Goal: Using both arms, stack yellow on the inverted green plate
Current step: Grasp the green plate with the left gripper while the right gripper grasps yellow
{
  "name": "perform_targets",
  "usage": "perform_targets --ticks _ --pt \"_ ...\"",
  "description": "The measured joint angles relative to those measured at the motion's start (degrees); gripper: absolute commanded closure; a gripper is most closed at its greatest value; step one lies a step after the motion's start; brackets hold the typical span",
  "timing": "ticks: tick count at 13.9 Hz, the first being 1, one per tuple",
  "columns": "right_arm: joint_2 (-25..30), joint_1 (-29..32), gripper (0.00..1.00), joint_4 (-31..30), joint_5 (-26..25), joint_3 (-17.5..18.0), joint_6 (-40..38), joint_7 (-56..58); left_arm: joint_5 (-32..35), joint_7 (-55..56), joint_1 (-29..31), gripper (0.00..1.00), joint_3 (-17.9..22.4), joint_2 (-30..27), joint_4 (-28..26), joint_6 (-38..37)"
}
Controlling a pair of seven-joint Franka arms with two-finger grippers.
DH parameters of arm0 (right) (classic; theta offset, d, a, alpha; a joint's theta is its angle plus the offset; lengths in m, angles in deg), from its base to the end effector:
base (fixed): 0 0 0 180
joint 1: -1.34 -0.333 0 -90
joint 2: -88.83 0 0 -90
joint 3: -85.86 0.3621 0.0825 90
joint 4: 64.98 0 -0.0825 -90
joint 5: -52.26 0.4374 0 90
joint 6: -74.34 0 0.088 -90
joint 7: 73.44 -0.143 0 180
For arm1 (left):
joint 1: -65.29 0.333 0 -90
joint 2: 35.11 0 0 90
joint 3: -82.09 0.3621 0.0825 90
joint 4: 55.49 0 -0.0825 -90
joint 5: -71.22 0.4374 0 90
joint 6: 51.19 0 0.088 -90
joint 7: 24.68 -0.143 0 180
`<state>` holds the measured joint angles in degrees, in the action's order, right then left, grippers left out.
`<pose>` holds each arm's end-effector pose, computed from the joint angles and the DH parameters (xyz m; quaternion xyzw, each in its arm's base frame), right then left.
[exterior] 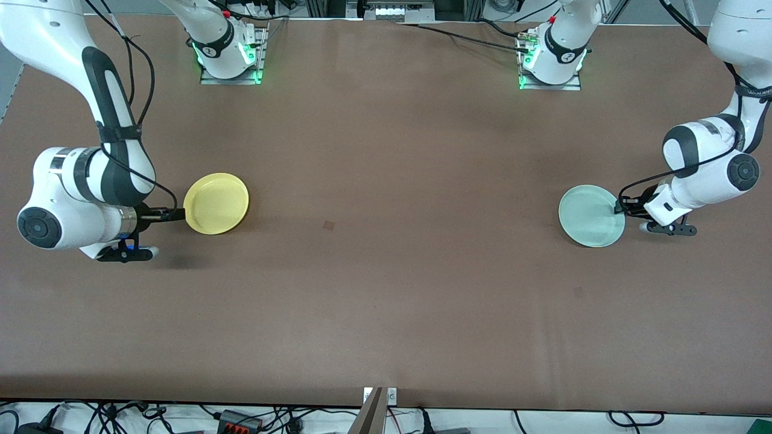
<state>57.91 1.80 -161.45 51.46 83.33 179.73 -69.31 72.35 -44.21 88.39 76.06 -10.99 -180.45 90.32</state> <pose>0.6816 -0.0351 0.2360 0.9814 0.0138 -0.1913 0.0061 0.5624 0.1703 0.1449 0.9974 -0.0264 -0.0564 0.0356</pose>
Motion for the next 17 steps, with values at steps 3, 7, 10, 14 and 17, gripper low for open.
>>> perform_targets --ticks 3,7,10,14,17 --pt "-0.8 0.3 0.00 -1.6 0.0 0.0 1.4 0.8 0.0 0.0 0.2 0.68 0.0 0.0 0.3 0.0" --pt "-0.8 0.5 0.00 -5.6 0.0 0.0 5.1 1.0 0.0 0.0 0.4 0.72 -0.2 0.5 0.3 0.0" --pt "-0.9 0.9 0.00 -9.5 0.0 0.0 9.1 1.9 0.0 0.0 0.4 0.87 -0.4 0.6 0.5 0.1" --pt "-0.9 1.6 0.19 -12.0 0.0 0.0 10.4 2.5 0.0 0.0 0.4 0.95 -0.6 0.9 0.8 0.1" --pt "-0.9 1.6 0.26 -13.1 0.0 0.0 10.7 2.5 0.0 0.0 0.4 0.99 -0.7 1.0 1.0 -0.2"
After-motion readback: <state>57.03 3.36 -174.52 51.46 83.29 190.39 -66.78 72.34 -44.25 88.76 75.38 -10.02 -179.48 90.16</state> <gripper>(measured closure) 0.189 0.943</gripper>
